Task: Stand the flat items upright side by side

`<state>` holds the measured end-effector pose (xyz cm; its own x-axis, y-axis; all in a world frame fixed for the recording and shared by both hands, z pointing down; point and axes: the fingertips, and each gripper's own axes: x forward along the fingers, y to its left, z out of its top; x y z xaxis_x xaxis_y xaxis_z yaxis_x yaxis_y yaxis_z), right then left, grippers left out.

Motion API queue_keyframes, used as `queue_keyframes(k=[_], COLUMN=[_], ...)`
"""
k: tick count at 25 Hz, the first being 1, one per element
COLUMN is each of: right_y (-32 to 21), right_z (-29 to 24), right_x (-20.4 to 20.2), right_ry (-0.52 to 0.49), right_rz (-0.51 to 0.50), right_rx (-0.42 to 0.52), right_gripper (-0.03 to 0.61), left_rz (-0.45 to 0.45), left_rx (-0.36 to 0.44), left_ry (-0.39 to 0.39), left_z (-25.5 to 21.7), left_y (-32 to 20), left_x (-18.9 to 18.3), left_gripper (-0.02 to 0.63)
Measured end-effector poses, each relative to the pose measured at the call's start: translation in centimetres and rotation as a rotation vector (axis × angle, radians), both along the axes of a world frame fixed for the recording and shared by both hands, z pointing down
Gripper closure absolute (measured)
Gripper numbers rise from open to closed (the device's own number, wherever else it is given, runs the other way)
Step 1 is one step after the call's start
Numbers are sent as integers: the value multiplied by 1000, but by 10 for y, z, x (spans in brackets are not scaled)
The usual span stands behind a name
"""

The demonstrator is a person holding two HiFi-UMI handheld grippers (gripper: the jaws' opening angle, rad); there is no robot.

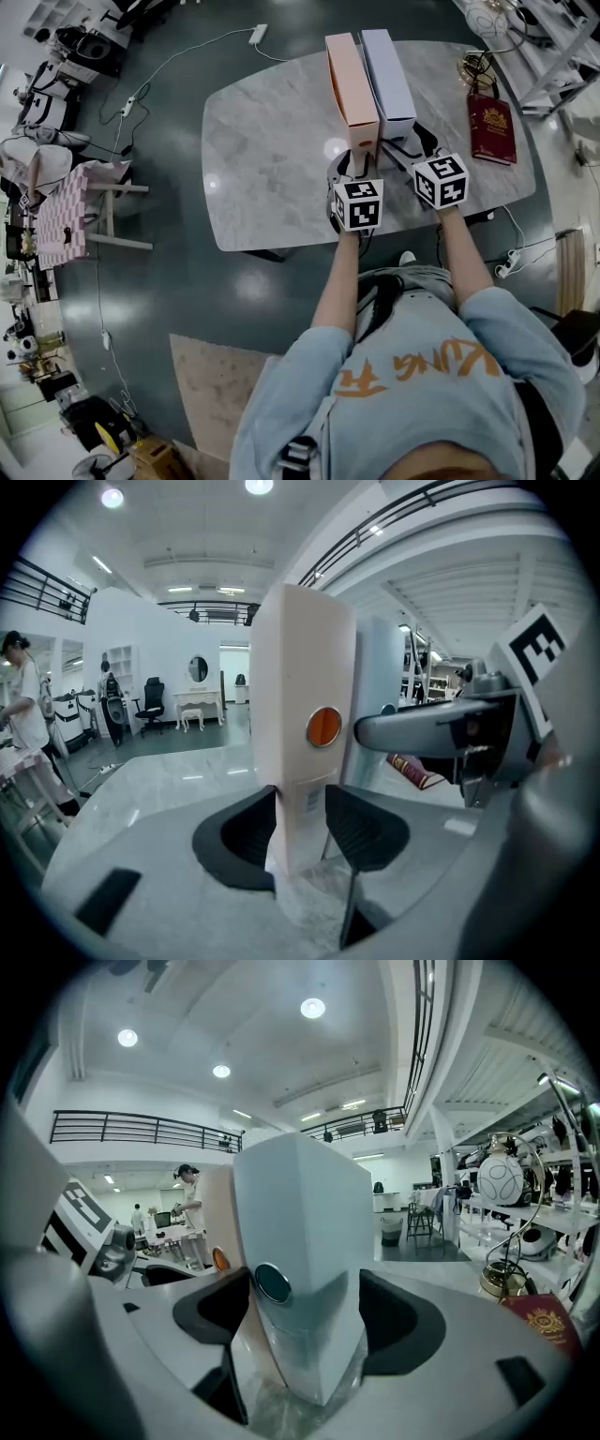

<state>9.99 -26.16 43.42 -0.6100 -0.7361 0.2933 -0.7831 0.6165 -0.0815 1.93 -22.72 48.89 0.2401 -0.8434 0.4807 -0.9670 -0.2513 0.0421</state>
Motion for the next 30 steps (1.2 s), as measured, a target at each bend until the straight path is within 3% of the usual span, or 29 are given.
queue_keyframes(k=[11, 22, 30], right_y=[29, 74, 98], right_z=[-31, -68, -83], right_x=[16, 4, -16], right_ry=[-33, -134, -74], right_rz=[135, 246, 296], right_rx=[98, 183, 186], right_gripper=[304, 575, 577], left_rz=[44, 43, 41], left_rx=[147, 316, 340], left_ry=[49, 103, 105], left_z=[-47, -106, -125], left_y=[20, 53, 68], left_x=[0, -34, -49], left_gripper=[510, 600, 601])
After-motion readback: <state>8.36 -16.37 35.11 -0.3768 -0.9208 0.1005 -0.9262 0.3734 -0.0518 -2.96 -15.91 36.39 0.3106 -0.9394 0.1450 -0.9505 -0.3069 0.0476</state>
